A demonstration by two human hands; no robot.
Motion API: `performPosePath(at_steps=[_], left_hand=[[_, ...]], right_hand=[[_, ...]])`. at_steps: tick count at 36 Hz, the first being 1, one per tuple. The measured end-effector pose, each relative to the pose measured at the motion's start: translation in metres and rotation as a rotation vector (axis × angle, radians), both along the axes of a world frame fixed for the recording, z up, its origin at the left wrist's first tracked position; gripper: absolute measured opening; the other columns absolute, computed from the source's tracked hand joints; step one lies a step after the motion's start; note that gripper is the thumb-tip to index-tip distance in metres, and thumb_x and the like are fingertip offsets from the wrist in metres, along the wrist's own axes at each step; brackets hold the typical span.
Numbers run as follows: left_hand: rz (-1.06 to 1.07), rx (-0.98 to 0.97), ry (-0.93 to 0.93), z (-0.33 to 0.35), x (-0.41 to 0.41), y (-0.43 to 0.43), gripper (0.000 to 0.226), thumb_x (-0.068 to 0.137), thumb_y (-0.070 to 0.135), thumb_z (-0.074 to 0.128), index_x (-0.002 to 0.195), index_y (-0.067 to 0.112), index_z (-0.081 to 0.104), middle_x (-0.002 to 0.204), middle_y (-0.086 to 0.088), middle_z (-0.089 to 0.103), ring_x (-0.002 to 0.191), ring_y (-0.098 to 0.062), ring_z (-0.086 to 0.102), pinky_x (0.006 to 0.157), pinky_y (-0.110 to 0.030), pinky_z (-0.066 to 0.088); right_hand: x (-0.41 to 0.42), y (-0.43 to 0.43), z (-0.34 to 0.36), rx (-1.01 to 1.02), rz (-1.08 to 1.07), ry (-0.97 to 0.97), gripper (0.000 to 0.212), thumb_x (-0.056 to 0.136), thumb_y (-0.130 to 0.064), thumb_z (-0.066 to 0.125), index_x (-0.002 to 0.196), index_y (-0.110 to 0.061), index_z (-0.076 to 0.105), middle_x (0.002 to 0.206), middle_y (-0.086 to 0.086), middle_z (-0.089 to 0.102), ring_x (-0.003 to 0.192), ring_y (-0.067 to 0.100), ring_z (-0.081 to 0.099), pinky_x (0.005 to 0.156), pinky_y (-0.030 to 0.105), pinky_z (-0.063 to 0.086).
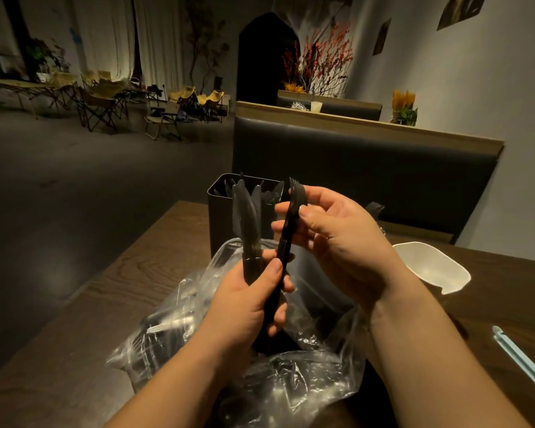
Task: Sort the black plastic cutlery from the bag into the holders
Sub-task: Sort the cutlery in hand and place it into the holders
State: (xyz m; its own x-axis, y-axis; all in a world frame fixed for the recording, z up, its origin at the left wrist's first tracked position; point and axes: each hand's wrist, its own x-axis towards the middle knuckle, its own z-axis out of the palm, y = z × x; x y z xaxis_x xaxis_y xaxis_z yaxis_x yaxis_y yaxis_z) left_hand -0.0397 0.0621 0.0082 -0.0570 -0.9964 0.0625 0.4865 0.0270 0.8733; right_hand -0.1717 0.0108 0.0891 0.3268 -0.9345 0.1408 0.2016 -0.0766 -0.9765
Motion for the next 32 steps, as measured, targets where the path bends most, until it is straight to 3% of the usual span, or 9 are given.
performPosePath(at_steps=[8,10,12,14,18,22,25,29,32], left_hand=[[0.157,-0.016,-0.077,0.0,0.001,-0.001,0.01,0.094,0.016,0.062,0.102,0.009,0.06,0.072,-0.003,0.063,0.047,-0.014,0.048,0.041,-0.024,0.035],[0.194,-0.031,-0.106,-0.001,0.0,-0.001,0.014,0.093,0.014,0.064,0.105,0.007,0.061,0.071,-0.002,0.065,0.046,-0.015,0.048,0.04,-0.025,0.036],[0.229,-0.045,-0.121,-0.003,-0.001,-0.002,0.015,0.091,0.012,0.067,0.104,0.007,0.062,0.071,-0.003,0.065,0.044,-0.016,0.047,0.04,-0.026,0.036],[0.253,-0.045,-0.12,-0.004,-0.002,-0.002,0.013,0.089,0.01,0.069,0.1,0.009,0.063,0.07,-0.006,0.064,0.043,-0.016,0.047,0.041,-0.026,0.036],[0.251,-0.046,-0.127,-0.006,-0.003,-0.002,0.011,0.09,0.008,0.069,0.099,0.012,0.066,0.074,-0.008,0.065,0.046,-0.017,0.052,0.044,-0.03,0.041],[0.195,-0.01,-0.096,-0.006,-0.006,-0.001,0.014,0.095,0.012,0.062,0.108,0.014,0.065,0.082,-0.007,0.07,0.055,-0.021,0.061,0.044,-0.029,0.047],[0.115,0.02,-0.05,-0.005,-0.007,-0.001,0.024,0.089,0.023,0.062,0.112,0.016,0.062,0.083,-0.008,0.069,0.052,-0.023,0.059,0.04,-0.027,0.047],[0.092,0.037,-0.147,-0.01,-0.006,-0.003,0.015,0.095,0.024,0.058,0.107,0.026,0.066,0.068,-0.002,0.062,0.042,-0.012,0.046,0.034,-0.023,0.036],[0.06,0.035,-0.152,-0.012,-0.007,-0.004,0.021,0.086,0.03,0.063,0.103,0.017,0.063,0.054,0.002,0.047,0.038,-0.006,0.036,0.034,-0.019,0.027]], right_hand=[[0.01,0.0,-0.002,-0.185,-0.176,0.243,0.028,0.1,-0.01,0.053,0.123,-0.018,0.067,0.1,0.001,0.073,0.088,0.012,0.068,0.07,0.027,0.056],[0.01,0.001,-0.004,-0.288,-0.203,0.302,0.022,0.098,-0.019,0.061,0.108,-0.033,0.073,0.09,-0.005,0.075,0.085,0.007,0.071,0.067,0.024,0.056],[0.009,0.001,-0.006,-0.401,-0.244,0.382,0.034,0.095,-0.02,0.066,0.081,-0.051,0.072,0.083,-0.014,0.074,0.084,0.006,0.072,0.069,0.028,0.059],[0.006,-0.001,-0.006,-0.433,-0.276,0.404,0.04,0.095,-0.018,0.066,0.075,-0.053,0.07,0.08,-0.012,0.075,0.081,0.01,0.073,0.07,0.034,0.061],[0.003,-0.002,-0.004,-0.357,-0.271,0.347,0.025,0.096,-0.009,0.063,0.092,-0.034,0.068,0.085,0.0,0.073,0.076,0.017,0.075,0.064,0.032,0.062],[-0.001,-0.005,-0.004,-0.376,-0.383,0.351,0.022,0.096,-0.009,0.063,0.098,-0.031,0.068,0.096,0.0,0.073,0.091,0.016,0.073,0.079,0.04,0.063],[-0.012,-0.005,0.004,-0.371,-0.485,0.207,0.021,0.096,-0.007,0.061,0.106,-0.023,0.07,0.1,0.002,0.073,0.094,0.016,0.073,0.079,0.037,0.063],[-0.036,-0.003,0.021,-0.405,-0.631,-0.008,0.02,0.1,-0.006,0.055,0.108,-0.022,0.064,0.105,-0.002,0.069,0.093,0.004,0.071,0.073,0.02,0.059],[-0.052,-0.008,0.025,-0.451,-0.823,-0.133,0.02,0.099,-0.01,0.057,0.103,-0.029,0.062,0.111,-0.003,0.067,0.104,0.009,0.068,0.086,0.03,0.059]])
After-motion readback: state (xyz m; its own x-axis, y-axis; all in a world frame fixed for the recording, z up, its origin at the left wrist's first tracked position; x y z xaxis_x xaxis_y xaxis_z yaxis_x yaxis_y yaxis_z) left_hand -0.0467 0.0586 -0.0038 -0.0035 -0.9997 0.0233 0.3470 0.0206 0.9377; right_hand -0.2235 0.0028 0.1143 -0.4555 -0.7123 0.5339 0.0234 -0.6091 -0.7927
